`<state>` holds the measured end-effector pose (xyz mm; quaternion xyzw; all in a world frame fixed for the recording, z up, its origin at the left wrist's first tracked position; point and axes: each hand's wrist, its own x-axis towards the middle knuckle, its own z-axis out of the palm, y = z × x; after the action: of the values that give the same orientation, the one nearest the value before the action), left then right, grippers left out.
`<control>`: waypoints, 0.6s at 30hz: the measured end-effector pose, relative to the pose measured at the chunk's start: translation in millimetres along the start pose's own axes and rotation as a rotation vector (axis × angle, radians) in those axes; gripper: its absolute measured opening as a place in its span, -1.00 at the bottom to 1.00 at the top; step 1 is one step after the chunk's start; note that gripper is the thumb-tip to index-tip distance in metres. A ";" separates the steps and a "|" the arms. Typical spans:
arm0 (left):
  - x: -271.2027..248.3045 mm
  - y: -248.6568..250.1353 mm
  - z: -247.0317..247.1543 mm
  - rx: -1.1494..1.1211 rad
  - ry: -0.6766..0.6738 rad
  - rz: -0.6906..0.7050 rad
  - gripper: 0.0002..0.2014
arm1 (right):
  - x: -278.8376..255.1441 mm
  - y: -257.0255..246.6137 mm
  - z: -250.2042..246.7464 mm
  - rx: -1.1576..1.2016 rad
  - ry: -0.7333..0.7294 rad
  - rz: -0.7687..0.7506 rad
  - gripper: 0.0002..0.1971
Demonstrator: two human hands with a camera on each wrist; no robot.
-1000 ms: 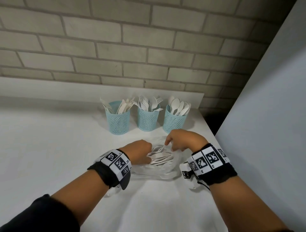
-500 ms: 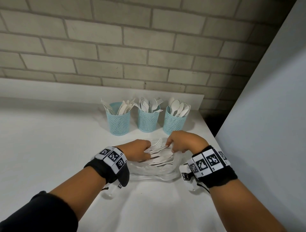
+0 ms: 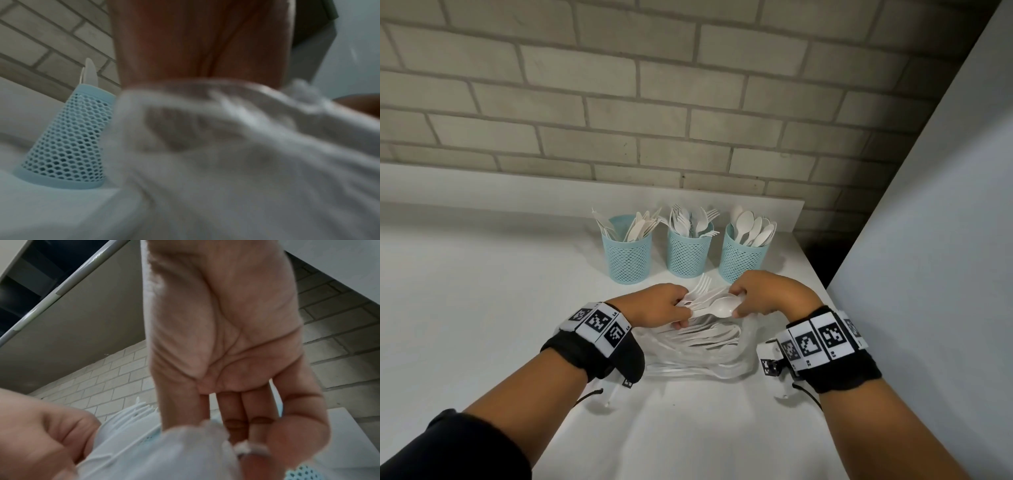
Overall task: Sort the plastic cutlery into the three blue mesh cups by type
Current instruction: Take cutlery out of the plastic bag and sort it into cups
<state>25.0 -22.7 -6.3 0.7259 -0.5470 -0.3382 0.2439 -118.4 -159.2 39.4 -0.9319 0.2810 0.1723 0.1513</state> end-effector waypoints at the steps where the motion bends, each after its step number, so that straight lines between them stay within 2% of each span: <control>1: -1.5 1.1 -2.8 -0.022 0.011 0.014 -0.90 | -0.9 2.0 -2.5 0.044 -0.002 -0.011 -0.70; 3: -2.4 1.3 -9.1 -0.101 0.032 0.043 -0.93 | -3.9 5.9 -9.7 0.143 0.033 -0.062 -0.78; 6: -2.1 3.4 -17.8 -0.291 0.073 0.081 -0.89 | -7.0 6.3 -22.0 0.332 0.176 -0.156 -0.88; 11: 4.1 17.8 -20.8 -0.545 0.166 0.091 -0.81 | 11.2 -9.4 -29.3 0.875 0.352 -0.220 -0.66; 15: 10.4 24.7 -15.5 -0.826 0.216 0.058 -0.81 | 30.3 -22.1 -26.7 1.018 0.487 -0.221 -0.68; 18: 13.0 22.6 -9.0 -0.900 0.257 0.049 -0.84 | 42.4 -25.3 -19.3 1.054 0.491 -0.186 -0.80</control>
<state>19.9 -41.8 13.0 0.5707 -0.3282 -0.4432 0.6084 -66.0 -166.4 44.2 -0.7643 0.2724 -0.2255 0.5392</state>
